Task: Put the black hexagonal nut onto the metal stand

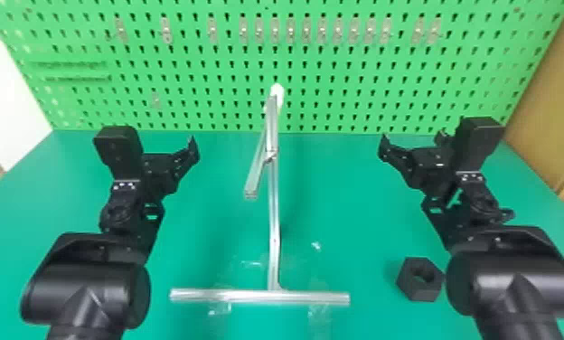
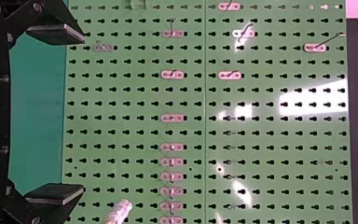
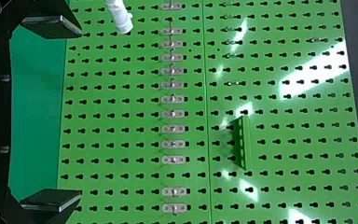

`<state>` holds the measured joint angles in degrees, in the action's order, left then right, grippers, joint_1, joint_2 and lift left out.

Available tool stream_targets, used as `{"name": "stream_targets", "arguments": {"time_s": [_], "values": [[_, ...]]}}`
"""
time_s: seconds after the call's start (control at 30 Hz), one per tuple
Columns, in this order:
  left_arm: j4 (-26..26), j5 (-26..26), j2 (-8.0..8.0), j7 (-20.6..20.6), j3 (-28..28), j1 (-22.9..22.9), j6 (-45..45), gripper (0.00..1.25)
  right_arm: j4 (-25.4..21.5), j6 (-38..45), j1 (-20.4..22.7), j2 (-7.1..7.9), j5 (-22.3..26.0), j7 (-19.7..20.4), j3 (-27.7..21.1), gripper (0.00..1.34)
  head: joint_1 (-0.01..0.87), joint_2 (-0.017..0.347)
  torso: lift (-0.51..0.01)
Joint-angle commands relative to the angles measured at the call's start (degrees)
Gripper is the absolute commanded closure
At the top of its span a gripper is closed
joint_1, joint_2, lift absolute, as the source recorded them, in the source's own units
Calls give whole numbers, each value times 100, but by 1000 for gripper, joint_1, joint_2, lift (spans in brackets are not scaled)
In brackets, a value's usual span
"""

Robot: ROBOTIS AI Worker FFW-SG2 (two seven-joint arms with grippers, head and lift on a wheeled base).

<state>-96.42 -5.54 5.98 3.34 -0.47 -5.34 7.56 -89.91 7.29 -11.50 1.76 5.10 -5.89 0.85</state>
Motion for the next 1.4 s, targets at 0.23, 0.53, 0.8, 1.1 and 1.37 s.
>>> {"name": "stream_targets", "arguments": {"time_s": [0.23,0.53,0.8,1.1,1.37], "values": [[0,0,0,0,-6,6,0,156,0,0,8,0,0,0,-6,93,693,81,-1],[0,0,0,0,-6,6,0,156,0,0,8,-9,0,0,-24,93,693,81,-1],[0,0,0,0,-6,6,0,156,0,106,25,0,18,0,-33,93,693,81,-1],[0,0,0,0,-15,6,0,156,26,448,280,62,26,0,-59,93,693,81,-1],[0,0,0,0,-6,6,0,156,176,624,456,97,18,0,-165,93,693,81,-1]]}}
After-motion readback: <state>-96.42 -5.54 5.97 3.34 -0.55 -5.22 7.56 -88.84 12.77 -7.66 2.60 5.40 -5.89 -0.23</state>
